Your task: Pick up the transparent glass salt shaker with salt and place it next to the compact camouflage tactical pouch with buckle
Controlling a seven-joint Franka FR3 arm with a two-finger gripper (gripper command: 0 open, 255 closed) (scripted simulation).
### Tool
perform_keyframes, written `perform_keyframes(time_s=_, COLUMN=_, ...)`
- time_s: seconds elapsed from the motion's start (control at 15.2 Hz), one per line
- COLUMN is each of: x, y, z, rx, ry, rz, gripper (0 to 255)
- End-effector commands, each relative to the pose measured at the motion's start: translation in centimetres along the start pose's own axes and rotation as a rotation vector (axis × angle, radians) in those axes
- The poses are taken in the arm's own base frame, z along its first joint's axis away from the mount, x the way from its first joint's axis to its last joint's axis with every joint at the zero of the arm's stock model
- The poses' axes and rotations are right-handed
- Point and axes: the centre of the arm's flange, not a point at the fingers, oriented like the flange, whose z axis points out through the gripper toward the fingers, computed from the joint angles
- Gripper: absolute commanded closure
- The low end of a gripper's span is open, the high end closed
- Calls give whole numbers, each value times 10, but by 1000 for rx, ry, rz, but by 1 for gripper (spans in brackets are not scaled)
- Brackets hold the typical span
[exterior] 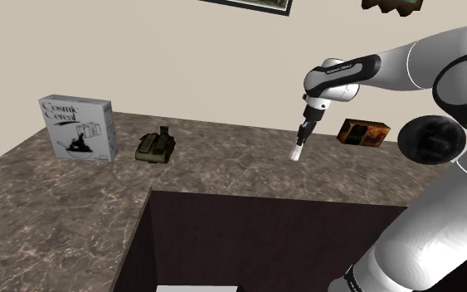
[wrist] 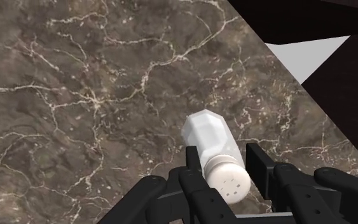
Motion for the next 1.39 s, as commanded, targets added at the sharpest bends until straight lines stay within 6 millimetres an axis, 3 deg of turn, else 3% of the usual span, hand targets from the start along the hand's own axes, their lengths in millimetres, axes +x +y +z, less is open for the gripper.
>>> perform_keyframes(time_s=0.0, x=1, y=-1, z=-11, rx=0, ry=0, rz=0, gripper=255)
perform_keyframes(time_s=1.06, x=1, y=-8, z=-95, rx=0, ry=0, rz=0, gripper=255)
perform_keyframes(time_s=1.32, x=36, y=-48, z=-91, rx=0, ry=0, rz=0, gripper=255)
